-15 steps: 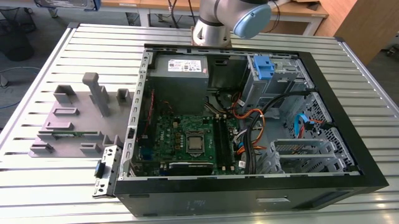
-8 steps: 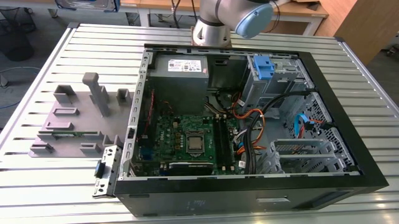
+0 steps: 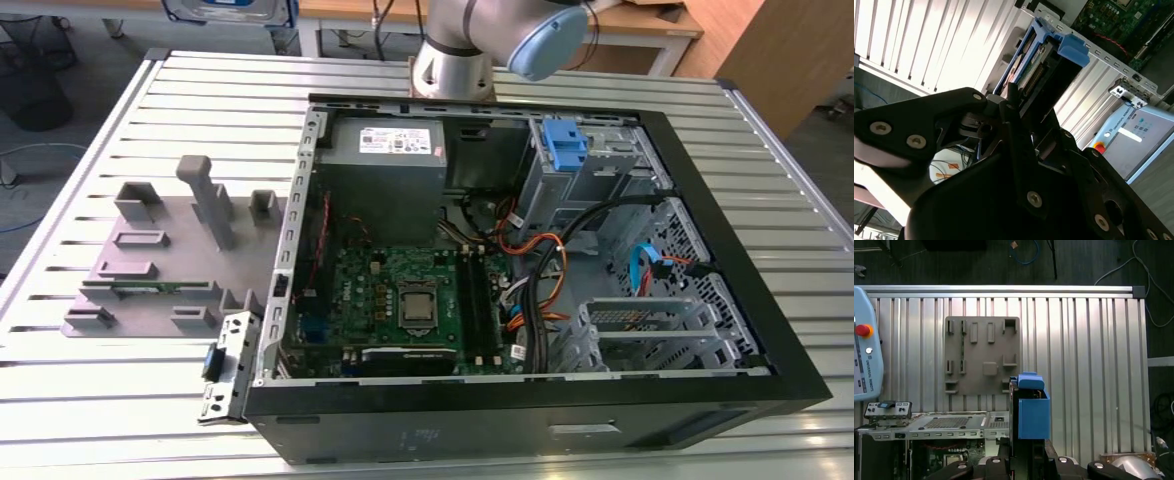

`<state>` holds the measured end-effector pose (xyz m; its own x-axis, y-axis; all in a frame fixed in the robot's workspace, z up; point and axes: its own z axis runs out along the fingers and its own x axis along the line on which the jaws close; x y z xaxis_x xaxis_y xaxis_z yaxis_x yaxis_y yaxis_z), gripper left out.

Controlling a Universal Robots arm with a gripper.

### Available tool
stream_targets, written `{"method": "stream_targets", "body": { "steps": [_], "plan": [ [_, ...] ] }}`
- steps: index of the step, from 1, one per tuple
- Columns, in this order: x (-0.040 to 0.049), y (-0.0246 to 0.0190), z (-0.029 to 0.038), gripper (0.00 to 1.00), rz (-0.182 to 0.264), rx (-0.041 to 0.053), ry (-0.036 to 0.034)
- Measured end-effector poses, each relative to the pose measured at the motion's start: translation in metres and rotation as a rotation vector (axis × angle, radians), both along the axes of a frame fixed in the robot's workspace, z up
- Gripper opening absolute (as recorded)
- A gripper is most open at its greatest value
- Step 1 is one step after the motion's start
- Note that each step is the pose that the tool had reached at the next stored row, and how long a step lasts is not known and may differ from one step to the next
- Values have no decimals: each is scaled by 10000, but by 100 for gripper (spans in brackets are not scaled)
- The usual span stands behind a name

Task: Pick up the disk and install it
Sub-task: 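Pick up the disk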

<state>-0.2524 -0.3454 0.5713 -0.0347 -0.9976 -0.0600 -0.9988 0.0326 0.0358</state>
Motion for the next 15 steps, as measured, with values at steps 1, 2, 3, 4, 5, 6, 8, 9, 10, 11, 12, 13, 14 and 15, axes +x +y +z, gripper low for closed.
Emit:
{"method": "stream_targets", "body": {
  "steps": [1, 2, 3, 4, 5, 6, 8, 9, 10, 11, 12, 13, 14, 15],
  "plan": [
    [49, 0, 0, 35, 1, 0, 2],
    [94, 0, 0, 35, 0, -1, 3],
    [139, 0, -1, 35, 0, -1, 4],
    [184, 0, -2, 35, 1, 0, 4],
    [229, 0, -2, 35, 0, 0, 4],
    [274, 0, -3, 35, 1, 0, 4],
    [367, 0, -3, 35, 0, -1, 7],
    [412, 0, -3, 35, 1, -1, 7],
    [456, 0, -4, 35, 1, -1, 7],
    [501, 0, -5, 35, 0, -1, 7],
    [546, 0, -5, 35, -1, 0, 7],
    [595, 0, -5, 35, 1, -1, 8],
    [639, 0, -6, 35, 1, 0, 7],
    [684, 0, -6, 35, -1, -1, 8]
  ]
}}
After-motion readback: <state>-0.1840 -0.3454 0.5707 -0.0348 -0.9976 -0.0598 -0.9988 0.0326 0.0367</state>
